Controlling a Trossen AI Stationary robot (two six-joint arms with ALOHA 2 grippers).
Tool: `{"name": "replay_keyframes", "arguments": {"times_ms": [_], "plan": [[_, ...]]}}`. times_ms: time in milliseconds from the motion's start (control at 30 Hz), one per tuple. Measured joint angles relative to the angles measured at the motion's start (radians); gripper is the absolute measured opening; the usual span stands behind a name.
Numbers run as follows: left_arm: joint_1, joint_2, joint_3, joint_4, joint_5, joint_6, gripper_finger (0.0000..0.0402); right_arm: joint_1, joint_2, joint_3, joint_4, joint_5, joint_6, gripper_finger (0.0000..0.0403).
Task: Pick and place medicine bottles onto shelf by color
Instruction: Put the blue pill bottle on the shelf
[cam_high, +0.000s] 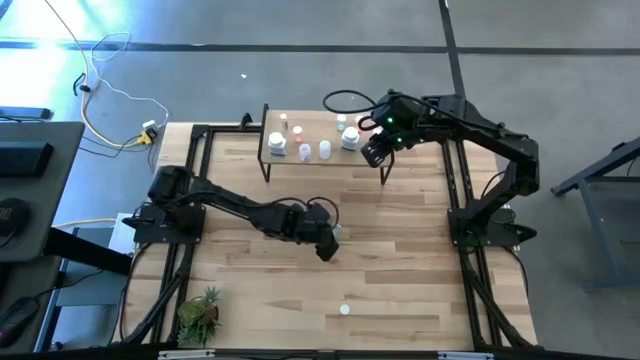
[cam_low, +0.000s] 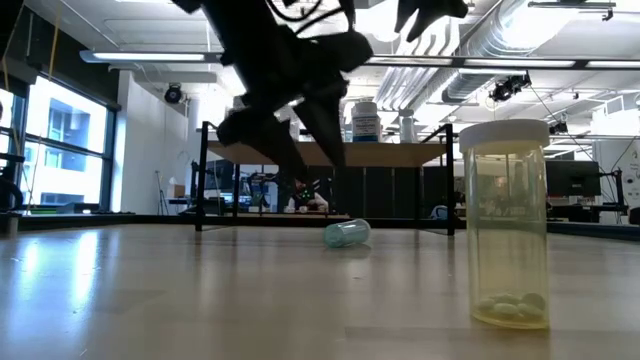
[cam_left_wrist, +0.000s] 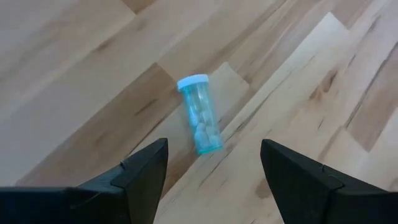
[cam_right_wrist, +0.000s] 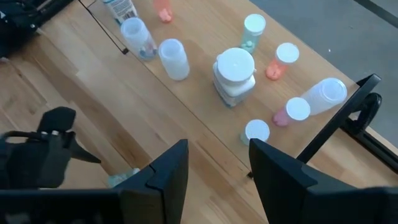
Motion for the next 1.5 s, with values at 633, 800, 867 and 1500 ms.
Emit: {"name": "replay_keyframes", "arguments": {"times_ms": [633, 800, 867, 1500], "plan": [[0.030, 0.177, 0.002, 0.064, -0.002, 0.058, 0.0248, 0.000, 0.000, 0.000, -0.007, 0.002, -0.003, 0.0161], [0.030, 0.179, 0.002, 0.073, -0.018, 0.135, 0.0248, 0.000, 0.000, -0.001, -0.008, 0.008, -0.003, 0.0161], [0.031, 0.180, 0.001, 0.084, -0.021, 0.178, 0.0248, 0.000, 0.000, -0.001, -0.008, 0.012, -0.003, 0.0161], [0.052, 0.176, 0.000, 0.090, 0.034, 0.357, 0.0086, 0.000, 0.000, -0.001, -0.008, 0.014, -0.005, 0.0161]]}}
